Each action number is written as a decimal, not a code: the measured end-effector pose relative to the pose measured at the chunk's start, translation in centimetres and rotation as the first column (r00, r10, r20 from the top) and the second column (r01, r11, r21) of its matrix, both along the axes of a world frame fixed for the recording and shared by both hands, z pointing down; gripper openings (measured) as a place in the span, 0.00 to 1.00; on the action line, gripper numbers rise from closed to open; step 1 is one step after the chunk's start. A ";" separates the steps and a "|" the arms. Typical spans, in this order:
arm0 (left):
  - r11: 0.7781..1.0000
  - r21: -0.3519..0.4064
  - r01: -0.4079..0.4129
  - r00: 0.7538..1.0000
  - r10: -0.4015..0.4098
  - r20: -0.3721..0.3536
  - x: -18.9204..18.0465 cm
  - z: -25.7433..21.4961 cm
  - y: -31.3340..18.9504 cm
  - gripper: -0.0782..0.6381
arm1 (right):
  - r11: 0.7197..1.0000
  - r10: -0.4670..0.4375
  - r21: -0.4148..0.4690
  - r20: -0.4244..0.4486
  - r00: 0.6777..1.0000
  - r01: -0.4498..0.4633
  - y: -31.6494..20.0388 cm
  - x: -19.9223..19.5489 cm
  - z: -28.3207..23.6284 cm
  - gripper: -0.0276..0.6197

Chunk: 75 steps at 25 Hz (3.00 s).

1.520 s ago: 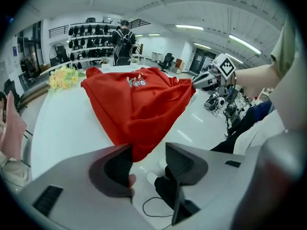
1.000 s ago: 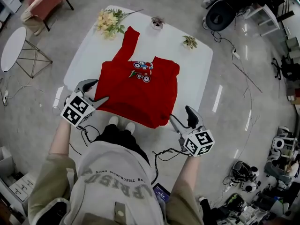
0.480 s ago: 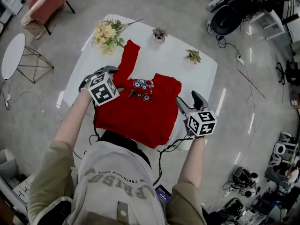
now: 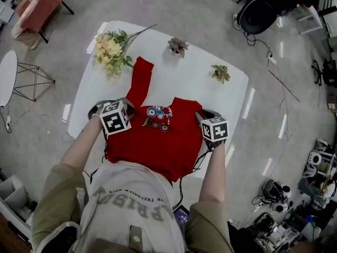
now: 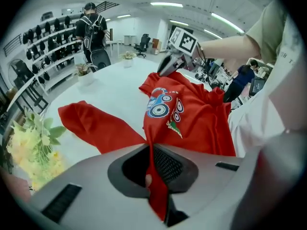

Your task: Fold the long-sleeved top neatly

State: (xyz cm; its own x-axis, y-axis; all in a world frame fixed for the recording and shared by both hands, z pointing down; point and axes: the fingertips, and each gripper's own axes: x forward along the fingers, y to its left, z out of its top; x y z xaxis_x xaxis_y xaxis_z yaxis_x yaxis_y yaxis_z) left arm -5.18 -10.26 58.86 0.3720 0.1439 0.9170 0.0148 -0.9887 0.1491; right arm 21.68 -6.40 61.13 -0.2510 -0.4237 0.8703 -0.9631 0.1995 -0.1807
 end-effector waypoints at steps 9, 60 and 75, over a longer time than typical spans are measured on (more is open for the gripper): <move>0.986 0.157 0.054 0.974 -0.018 -0.226 1.8 -9.3 0.9 0.14 | 0.962 0.098 0.260 -0.051 0.994 -0.082 0.5 3.4 -8.4 0.09; 0.892 0.411 0.189 0.981 -0.158 -0.109 9.1 -2.0 -16.6 0.15 | 0.970 -0.166 0.140 -0.214 0.963 0.198 -8.3 2.3 -5.2 0.07; 0.840 0.335 0.428 0.903 -0.380 -0.200 7.0 -1.3 -17.2 0.42 | 0.981 -0.014 0.190 -0.125 0.992 0.038 -9.1 2.7 -4.8 0.42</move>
State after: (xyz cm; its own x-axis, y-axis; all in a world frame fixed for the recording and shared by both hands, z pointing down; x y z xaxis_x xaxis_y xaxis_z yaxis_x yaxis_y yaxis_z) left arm 1.85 -27.50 57.53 0.4351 -0.3763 0.8180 -0.4033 -0.8937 -0.1966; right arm 24.40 -15.50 56.30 -0.1605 -0.5805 0.7983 -0.9696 0.2442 -0.0174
